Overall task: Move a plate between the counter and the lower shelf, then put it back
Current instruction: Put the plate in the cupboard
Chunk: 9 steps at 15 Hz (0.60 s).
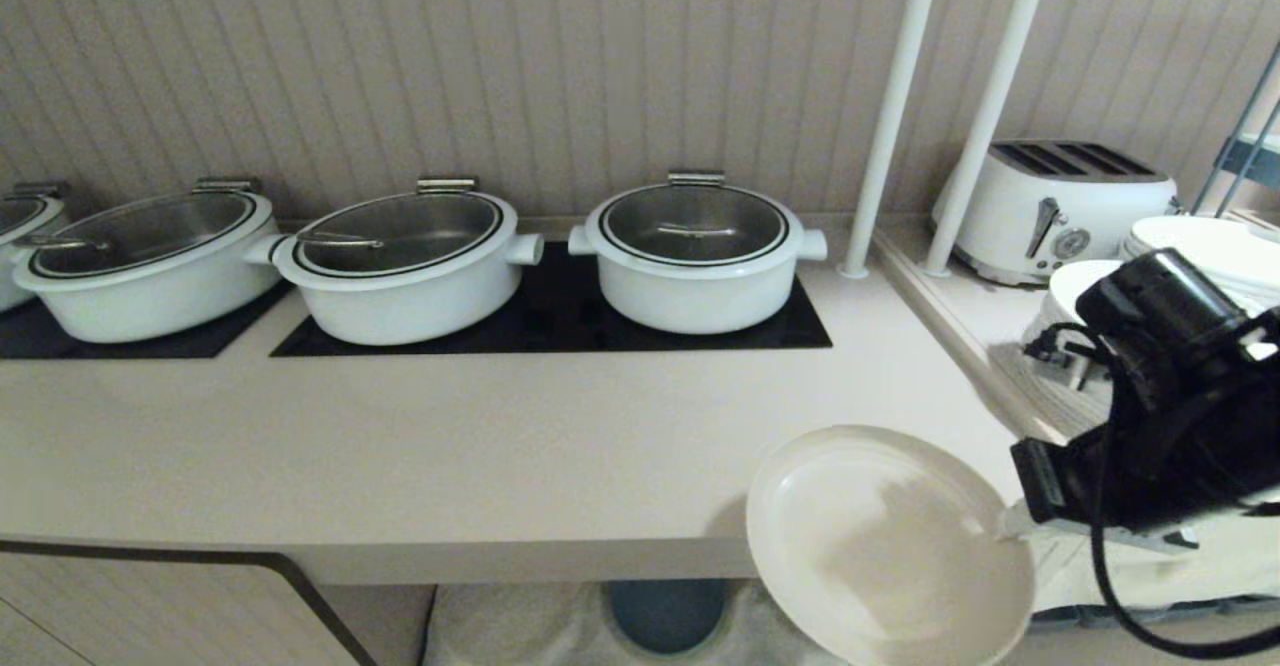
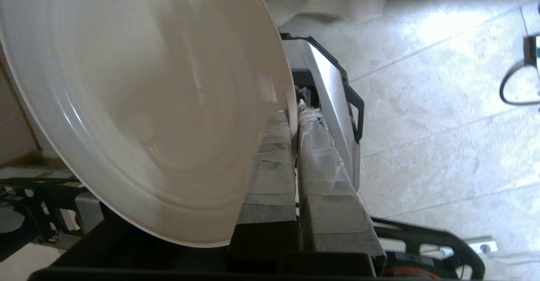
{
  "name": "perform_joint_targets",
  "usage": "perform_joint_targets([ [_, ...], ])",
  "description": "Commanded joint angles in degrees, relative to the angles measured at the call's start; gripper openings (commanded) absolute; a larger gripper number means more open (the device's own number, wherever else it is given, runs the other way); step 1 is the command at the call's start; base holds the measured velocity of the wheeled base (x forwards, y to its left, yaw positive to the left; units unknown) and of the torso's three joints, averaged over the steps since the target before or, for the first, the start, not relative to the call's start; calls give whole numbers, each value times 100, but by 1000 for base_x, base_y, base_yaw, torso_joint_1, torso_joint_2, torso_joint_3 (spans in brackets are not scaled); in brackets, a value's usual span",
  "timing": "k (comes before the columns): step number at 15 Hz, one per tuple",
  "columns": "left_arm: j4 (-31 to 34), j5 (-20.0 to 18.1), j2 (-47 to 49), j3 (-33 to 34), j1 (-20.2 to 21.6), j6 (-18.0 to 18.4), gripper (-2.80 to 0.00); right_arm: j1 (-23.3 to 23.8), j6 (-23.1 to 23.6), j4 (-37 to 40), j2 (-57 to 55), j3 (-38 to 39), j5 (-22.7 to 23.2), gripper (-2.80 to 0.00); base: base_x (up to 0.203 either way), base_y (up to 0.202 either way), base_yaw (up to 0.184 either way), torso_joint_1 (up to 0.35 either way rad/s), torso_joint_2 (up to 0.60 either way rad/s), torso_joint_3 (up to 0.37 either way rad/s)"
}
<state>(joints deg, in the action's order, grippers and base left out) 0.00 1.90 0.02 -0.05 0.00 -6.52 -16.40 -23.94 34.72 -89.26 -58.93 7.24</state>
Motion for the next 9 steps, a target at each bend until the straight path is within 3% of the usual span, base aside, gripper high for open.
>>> perform_joint_targets([
  [1,0,3,-2,5,0,-7,-280,218,5,16,524,398,5,-280,0,0,0,0,0,0],
  [9,0,3,-2,0,0,-7,-280,321,12,17,1733,1502,6,-280,0,0,0,0,0,0],
])
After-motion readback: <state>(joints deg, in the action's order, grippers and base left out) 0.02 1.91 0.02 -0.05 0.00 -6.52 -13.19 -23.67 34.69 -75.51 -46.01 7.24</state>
